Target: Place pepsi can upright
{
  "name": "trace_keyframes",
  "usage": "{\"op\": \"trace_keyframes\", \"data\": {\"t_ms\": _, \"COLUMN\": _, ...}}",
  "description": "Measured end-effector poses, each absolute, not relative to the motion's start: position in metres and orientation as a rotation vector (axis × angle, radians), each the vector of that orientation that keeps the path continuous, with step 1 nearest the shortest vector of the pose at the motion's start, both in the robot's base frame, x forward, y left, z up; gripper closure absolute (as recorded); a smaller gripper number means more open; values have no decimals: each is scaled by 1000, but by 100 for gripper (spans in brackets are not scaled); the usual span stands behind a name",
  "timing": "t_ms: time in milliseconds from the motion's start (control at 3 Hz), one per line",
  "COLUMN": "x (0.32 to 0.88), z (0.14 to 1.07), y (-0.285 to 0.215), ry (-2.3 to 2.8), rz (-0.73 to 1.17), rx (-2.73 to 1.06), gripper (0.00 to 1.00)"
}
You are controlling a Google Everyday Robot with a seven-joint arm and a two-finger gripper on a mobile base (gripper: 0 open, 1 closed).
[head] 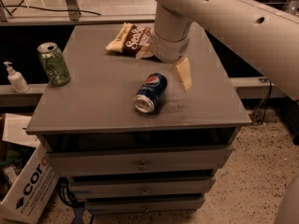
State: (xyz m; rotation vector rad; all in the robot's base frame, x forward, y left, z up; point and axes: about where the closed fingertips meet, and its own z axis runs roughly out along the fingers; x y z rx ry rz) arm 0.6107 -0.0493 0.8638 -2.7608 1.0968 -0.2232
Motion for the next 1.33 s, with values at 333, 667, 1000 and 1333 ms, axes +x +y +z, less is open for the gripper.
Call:
{"op": "trace_keyframes", "data": {"t_ms": 333, "x": 609, "z": 853, "y": -57, "ry": 1114, "rz": -151, "rx": -2758, "gripper": 0}}
{"op": "trace_keyframes", "data": {"t_ms": 667, "x": 609, "z": 852, "y": -57, "ry": 1108, "rz": -152, "rx": -2759, "gripper": 0}}
{"op": "trace_keyframes", "data": {"t_ms": 1000, "x": 596, "z": 843, "y": -56, "ry": 1065, "rz": -146, "rx": -2791, "gripper": 0}}
{"op": "trace_keyframes", "data": {"t_ms": 1333, "x": 584, "z": 832, "y": -56, "ry": 1024, "rz": -138, "rx": -2826, "gripper": 0}}
